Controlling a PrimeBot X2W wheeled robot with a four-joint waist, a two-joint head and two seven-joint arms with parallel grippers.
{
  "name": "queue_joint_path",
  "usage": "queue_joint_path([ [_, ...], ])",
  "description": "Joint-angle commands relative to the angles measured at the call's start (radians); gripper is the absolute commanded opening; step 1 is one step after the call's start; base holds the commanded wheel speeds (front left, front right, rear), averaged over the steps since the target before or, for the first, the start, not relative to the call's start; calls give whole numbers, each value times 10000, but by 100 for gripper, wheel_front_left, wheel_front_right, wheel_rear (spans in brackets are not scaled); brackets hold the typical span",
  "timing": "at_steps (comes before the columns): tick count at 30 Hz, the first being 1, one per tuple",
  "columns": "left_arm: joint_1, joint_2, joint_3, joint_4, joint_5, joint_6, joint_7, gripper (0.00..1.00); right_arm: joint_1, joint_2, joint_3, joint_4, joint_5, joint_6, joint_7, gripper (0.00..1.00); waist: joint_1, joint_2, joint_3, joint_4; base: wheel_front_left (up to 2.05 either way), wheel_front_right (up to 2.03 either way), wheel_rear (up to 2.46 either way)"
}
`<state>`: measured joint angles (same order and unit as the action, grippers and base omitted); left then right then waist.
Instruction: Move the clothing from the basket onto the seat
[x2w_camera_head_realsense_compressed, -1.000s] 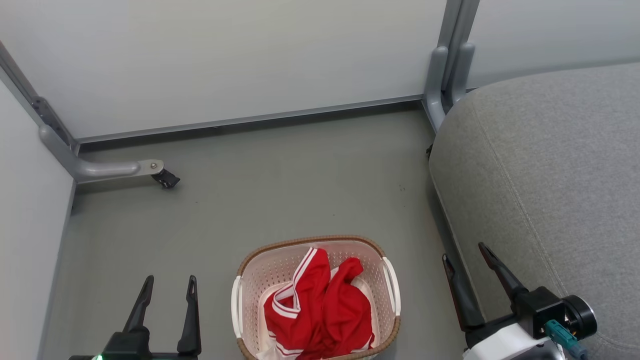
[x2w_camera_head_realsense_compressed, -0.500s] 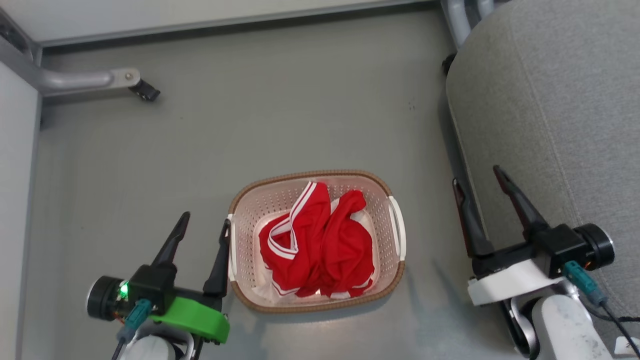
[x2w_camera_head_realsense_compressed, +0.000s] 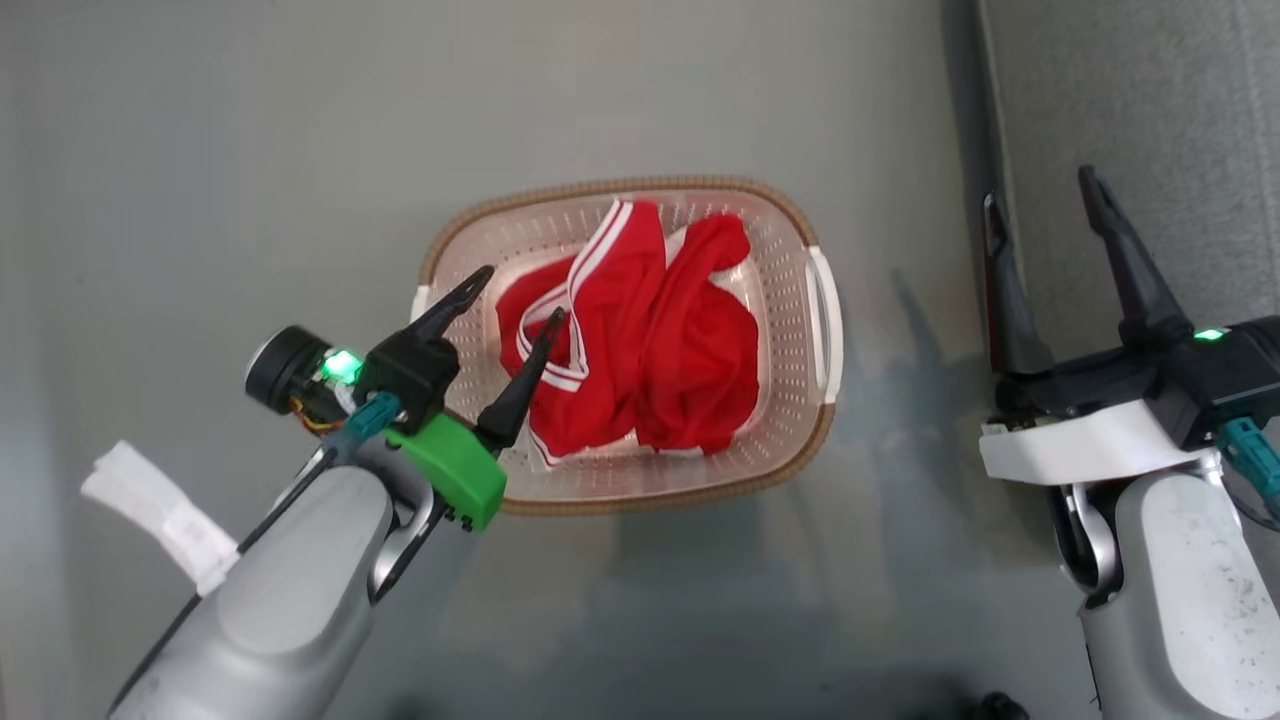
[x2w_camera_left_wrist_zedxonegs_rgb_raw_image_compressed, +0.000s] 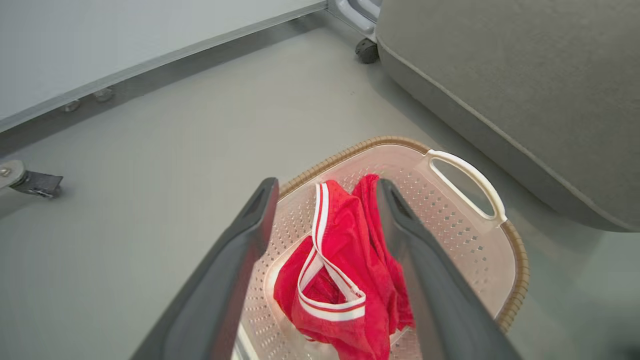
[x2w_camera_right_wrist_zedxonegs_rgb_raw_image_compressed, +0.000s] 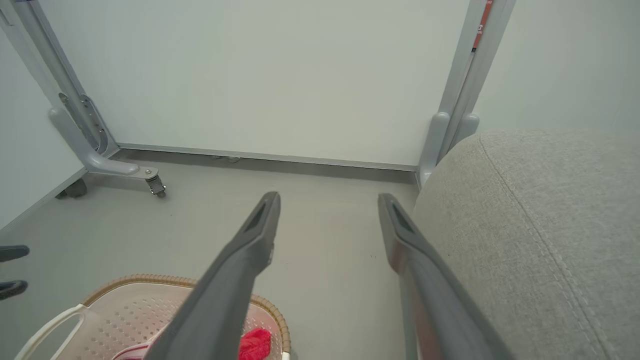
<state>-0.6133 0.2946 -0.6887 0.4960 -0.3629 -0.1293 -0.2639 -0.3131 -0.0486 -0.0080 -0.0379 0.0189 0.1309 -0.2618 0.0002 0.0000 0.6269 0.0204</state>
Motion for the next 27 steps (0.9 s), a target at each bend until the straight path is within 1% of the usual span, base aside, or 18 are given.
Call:
queue_joint_path([
  [1,-445,185,-290,230,-141,-18,-9,100,-197,-32,26,-84,103,-3,-49,100,-2,0,1475,-318,0,0,0],
  [8,-2089,413,-2497,2070,-895,-19,-7,100,-318,-30,86,-326,459,-3,-49,100,-2,0,2341,-844,0,0,0],
  [14,-3074,439,-3989,3419,-1174,-19,107,100,-353,-29,179,-398,783,-3,-49,100,-2,0,2843,-1171,0,0,0],
  [20,-3739,598,-4794,4326,-959,-20,53,100,-485,-29,261,-482,1117,-3,-49,100,-2,0,3234,-1426,0,0,0],
  [27,-4086,561,-5126,5218,-990,-40,41,100,-585,-30,397,-435,1396,-3,-49,100,-2,0,3562,-1640,0,0,0],
])
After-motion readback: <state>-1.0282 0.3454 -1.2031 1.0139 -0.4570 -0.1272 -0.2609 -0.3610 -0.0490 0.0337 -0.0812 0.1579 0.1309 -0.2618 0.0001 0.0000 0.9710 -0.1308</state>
